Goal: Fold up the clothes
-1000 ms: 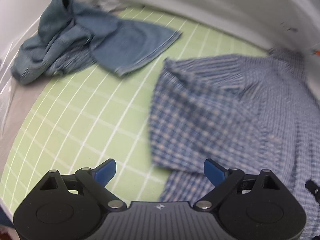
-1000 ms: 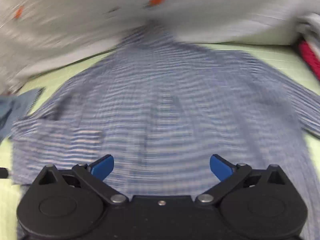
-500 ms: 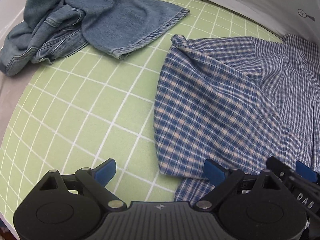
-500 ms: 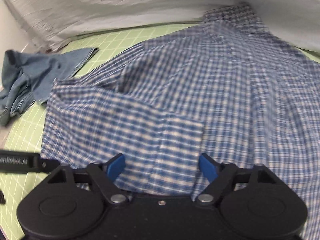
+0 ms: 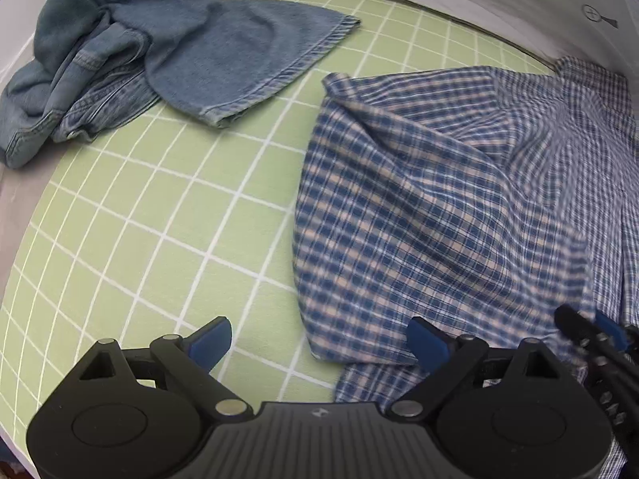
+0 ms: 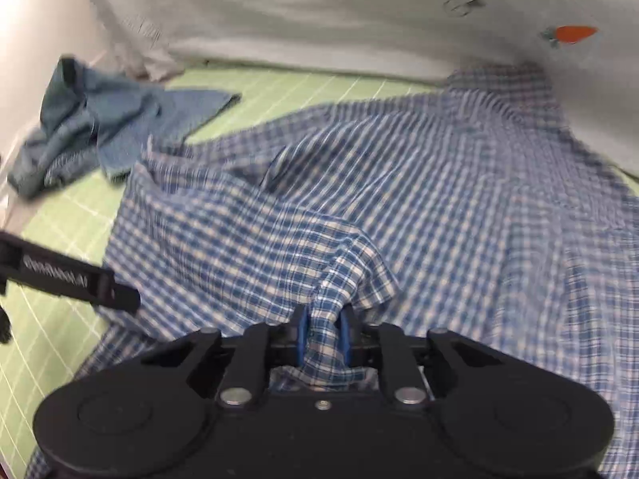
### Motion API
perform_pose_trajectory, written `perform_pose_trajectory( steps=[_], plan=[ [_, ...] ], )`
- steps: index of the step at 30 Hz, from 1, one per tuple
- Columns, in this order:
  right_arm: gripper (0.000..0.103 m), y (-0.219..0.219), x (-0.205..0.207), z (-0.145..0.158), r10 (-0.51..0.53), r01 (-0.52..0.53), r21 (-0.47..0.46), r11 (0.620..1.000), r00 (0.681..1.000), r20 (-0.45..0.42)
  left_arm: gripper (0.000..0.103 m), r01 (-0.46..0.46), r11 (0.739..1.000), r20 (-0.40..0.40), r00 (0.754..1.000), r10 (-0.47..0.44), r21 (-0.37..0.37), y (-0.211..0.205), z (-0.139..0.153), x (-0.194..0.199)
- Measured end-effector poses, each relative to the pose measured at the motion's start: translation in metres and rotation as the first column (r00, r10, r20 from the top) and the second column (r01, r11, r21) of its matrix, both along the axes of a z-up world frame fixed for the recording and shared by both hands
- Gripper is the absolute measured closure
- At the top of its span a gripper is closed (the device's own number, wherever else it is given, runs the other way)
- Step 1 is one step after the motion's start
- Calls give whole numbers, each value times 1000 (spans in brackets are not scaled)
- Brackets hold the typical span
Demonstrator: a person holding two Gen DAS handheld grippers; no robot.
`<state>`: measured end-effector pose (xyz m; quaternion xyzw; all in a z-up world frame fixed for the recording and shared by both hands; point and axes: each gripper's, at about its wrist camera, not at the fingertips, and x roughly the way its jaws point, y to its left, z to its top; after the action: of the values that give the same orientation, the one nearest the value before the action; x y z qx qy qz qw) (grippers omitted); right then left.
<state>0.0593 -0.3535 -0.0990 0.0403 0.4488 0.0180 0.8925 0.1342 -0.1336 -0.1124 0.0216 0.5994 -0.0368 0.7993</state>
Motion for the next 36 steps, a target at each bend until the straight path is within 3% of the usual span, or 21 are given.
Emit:
perform_pose_trajectory(
  steps=[6, 10, 17, 23, 25, 27, 28, 30, 32, 36],
  plan=[
    [88, -44, -10, 23, -148, 148, 2, 989, 984, 97, 9, 48, 999, 17, 999, -48, 2, -22, 4, 4],
    [88, -95, -17, 36, -303, 309, -11, 951, 941, 153, 9, 91, 996, 39, 995, -91, 5, -36, 10, 6],
    [88, -210, -34, 44, -524, 557, -140, 819, 824, 215, 9, 165, 985, 70, 984, -162, -45, -58, 21, 4],
    [88, -272, -56, 36, -648, 692, -278, 666, 721, 245, 9, 196, 980, 99, 976, -192, -37, -76, 35, -6],
    [81, -287, -65, 30, -689, 720, -282, 634, 691, 217, 9, 205, 978, 120, 973, -199, -33, -81, 44, -14],
    [50, -286, -77, 30, -701, 733, -250, 632, 679, 219, 9, 211, 977, 145, 968, -205, -26, -86, 53, -24],
    [42, -282, -84, 32, -691, 727, -233, 646, 686, 227, 9, 210, 977, 155, 967, -204, -28, -87, 58, -32],
    [11, -269, -101, 36, -668, 709, -197, 677, 704, 242, 9, 209, 977, 176, 964, -200, -32, -88, 68, -47],
    [0, -255, -121, 41, -649, 694, -159, 702, 715, 259, 9, 206, 978, 196, 961, -195, -37, -89, 77, -63],
    [0, -233, -163, 46, -635, 661, -32, 749, 731, 251, 9, 170, 983, 225, 963, -150, -72, -83, 91, -101]
  ],
)
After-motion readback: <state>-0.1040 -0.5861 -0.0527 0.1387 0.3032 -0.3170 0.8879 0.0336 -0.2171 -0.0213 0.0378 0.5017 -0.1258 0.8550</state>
